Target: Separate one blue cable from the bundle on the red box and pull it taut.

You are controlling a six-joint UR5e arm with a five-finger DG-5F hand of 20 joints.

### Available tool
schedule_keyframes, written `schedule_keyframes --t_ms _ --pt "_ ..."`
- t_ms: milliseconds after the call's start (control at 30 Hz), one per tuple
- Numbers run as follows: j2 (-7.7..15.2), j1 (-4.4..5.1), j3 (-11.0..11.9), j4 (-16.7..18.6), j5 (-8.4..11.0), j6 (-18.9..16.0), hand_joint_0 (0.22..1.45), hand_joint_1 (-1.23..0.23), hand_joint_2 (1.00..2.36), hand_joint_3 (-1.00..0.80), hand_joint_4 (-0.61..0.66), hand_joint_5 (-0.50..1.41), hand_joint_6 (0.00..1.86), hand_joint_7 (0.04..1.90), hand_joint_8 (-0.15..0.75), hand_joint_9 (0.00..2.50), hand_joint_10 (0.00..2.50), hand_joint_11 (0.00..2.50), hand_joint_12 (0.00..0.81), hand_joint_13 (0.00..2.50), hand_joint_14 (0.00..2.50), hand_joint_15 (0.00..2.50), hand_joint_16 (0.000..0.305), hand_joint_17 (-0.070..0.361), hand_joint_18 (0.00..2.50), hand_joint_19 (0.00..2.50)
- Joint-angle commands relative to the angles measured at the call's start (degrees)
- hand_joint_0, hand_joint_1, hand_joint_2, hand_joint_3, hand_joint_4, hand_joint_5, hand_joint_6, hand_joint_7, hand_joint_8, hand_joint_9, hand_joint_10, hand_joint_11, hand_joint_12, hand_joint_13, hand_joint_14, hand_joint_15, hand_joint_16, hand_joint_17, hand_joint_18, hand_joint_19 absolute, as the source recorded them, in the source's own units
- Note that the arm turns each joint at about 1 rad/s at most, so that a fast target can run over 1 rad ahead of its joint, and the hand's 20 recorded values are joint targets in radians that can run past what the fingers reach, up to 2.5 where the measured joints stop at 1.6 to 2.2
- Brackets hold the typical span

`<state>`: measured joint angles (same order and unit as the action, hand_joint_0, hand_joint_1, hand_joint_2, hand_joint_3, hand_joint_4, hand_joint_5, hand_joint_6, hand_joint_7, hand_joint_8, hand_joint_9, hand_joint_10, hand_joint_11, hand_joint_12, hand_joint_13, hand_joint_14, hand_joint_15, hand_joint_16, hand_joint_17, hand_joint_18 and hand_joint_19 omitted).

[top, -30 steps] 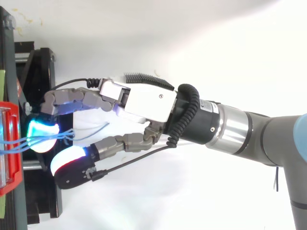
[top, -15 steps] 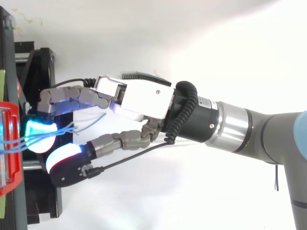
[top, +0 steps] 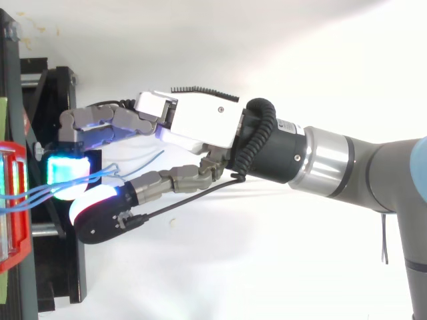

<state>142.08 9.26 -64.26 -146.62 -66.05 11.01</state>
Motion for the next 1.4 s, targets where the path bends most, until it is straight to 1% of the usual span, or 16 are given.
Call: schedule_keyframes --t_ms 0,100,167,333,433,600,700,800,833,867,933,967,1133,1200,1300,1367 --pt "0.0 -0.04 0.3 -0.2 -0.31 0.0 0.61 -0.69 1.0 -0.45 0.23 -0.11 0.58 1.33 0.298 0.59 0.0 0.09 0.343 0.51 0.0 0.15 0.049 0.111 0.46 0.33" --pt "0.0 -0.04 1.4 -0.9 -0.48 0.1 0.61 -0.69 1.0 -0.45 0.23 -0.12 0.61 1.28 0.298 0.59 0.0 0.09 0.344 0.51 0.01 0.15 0.05 0.112 0.47 0.33" --pt "0.0 -0.04 2.3 -2.2 -0.75 0.1 0.61 -0.69 1.0 -0.45 0.24 -0.12 0.63 1.27 0.3 0.59 0.0 0.1 0.343 0.51 0.0 0.15 0.049 0.111 0.46 0.33" --pt "0.0 -0.04 4.8 -6.9 -1.19 -0.1 0.59 -0.68 1.0 -0.49 0.24 -0.12 0.63 1.24 0.3 0.59 0.0 0.11 0.344 0.52 0.0 0.15 0.05 0.112 0.46 0.33" --pt "0.0 -0.04 5.6 -9.4 -1.27 -0.1 0.58 -0.65 1.0 -0.5 0.25 -0.12 0.63 1.24 0.304 0.6 0.0 0.11 0.345 0.52 0.0 0.16 0.05 0.112 0.46 0.33" --pt "0.0 -0.04 5.8 -11.8 -1.71 -0.4 0.57 -0.63 1.0 -0.5 0.26 -0.12 0.62 1.25 0.308 0.61 0.0 0.11 0.347 0.52 0.01 0.16 0.05 0.113 0.47 0.34" --pt "0.0 -0.04 5.8 -12.1 -2.42 -0.6 0.57 -0.62 1.0 -0.5 0.25 -0.11 0.59 1.29 0.309 0.61 0.0 0.11 0.348 0.52 0.01 0.17 0.05 0.113 0.47 0.34" --pt "0.0 -0.3 5.8 -12.6 -2.94 -1.3 0.56 -0.62 1.0 -0.5 0.26 -0.11 0.58 1.31 0.309 0.61 0.0 0.11 0.348 0.52 0.0 0.17 0.051 0.115 0.47 0.34" --pt "0.0 -0.65 5.7 -13.1 -3.21 -1.7 0.56 -0.61 1.0 -0.5 0.26 -0.11 0.57 1.3 0.311 0.61 0.0 0.11 0.348 0.52 0.01 0.17 0.051 0.114 0.47 0.35" --pt "0.0 -0.74 5.7 -13.3 -3.38 -2.0 0.56 -0.61 1.0 -0.5 0.25 -0.11 0.57 1.31 0.312 0.61 0.0 0.11 0.348 0.52 0.01 0.17 0.051 0.114 0.47 0.35" --pt "0.0 -1.18 5.8 -14.4 -4.35 -2.7 0.56 -0.6 1.0 -0.5 0.26 -0.11 0.57 1.31 0.311 0.61 0.0 0.11 0.35 0.53 0.01 0.17 0.051 0.114 0.46 0.34" --pt "-0.4 -1.44 5.8 -15.0 -5.23 -3.0 0.56 -0.6 1.0 -0.5 0.26 -0.11 0.57 1.31 0.31 0.61 0.0 0.11 0.349 0.53 0.01 0.17 0.051 0.114 0.47 0.35" --pt "-1.4 -1.79 5.7 -16.7 -7.16 -3.3 0.56 -0.59 1.0 -0.5 0.26 -0.1 0.57 1.32 0.312 0.61 0.0 0.11 0.35 0.53 0.01 0.17 0.051 0.115 0.48 0.35" --pt "-1.5 -1.88 5.7 -17.0 -7.34 -3.3 0.56 -0.59 1.0 -0.5 0.25 -0.1 0.57 1.33 0.311 0.61 0.0 0.11 0.35 0.53 0.01 0.17 0.051 0.115 0.48 0.35" --pt "-1.6 -2.58 5.7 -17.2 -7.34 -3.7 0.56 -0.59 1.0 -0.5 0.25 -0.1 0.56 1.34 0.313 0.61 0.0 0.1 0.351 0.53 0.01 0.17 0.051 0.116 0.47 0.35" --pt "-1.6 -2.76 5.7 -17.3 -7.25 -3.8 0.55 -0.59 1.0 -0.5 0.25 -0.1 0.56 1.34 0.312 0.61 0.0 0.11 0.351 0.53 0.01 0.17 0.051 0.116 0.47 0.35"
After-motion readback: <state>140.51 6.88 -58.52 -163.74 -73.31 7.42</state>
